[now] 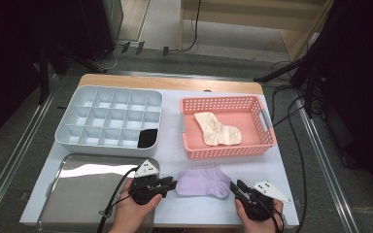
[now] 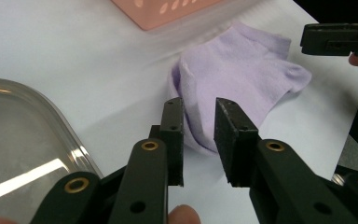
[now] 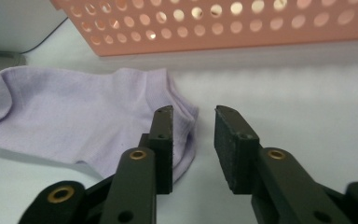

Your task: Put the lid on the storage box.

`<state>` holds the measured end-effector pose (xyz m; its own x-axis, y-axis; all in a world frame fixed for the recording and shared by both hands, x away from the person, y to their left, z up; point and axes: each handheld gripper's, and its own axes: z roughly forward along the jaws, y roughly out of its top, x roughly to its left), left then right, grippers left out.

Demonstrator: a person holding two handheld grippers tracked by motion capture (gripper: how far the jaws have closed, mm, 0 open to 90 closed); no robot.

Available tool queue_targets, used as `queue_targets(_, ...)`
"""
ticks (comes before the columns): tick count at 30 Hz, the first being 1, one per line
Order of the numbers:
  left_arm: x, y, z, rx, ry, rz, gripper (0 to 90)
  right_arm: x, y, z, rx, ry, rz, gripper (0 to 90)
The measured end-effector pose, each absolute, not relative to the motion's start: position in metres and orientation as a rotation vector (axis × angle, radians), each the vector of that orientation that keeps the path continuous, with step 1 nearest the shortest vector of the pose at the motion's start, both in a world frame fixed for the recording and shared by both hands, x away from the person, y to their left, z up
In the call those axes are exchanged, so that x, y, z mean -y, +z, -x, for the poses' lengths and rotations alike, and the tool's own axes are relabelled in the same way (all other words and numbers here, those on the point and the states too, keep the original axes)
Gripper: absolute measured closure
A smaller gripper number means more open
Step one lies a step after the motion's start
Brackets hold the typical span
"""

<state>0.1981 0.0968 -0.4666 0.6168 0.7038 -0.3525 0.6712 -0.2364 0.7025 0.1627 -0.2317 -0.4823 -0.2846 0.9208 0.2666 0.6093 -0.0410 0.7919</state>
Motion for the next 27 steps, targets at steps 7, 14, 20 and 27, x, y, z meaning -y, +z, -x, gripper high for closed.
queue_targets(7,-0.098,-0.47,-0.199,-1.096,0.037,-1.959,78.2,0.222,-0.494,-0.178,-1.922,1.237,-1.664,65.1)
queue_targets(14,-0.098,-0.47,-0.199,-1.093,0.003,-1.951,85.1,0.217,-0.489,-0.178,-1.953,1.25,-1.637,83.6)
queue_targets(20,-0.093,-0.47,-0.198,-1.074,-0.016,-1.949,78.0,0.22,-0.468,-0.167,-1.897,1.289,-1.592,83.6)
queue_targets(27,-0.096,-0.468,-0.198,-1.073,-0.015,-1.942,79.9,0.184,-0.452,-0.159,-1.954,1.359,-1.459,83.3)
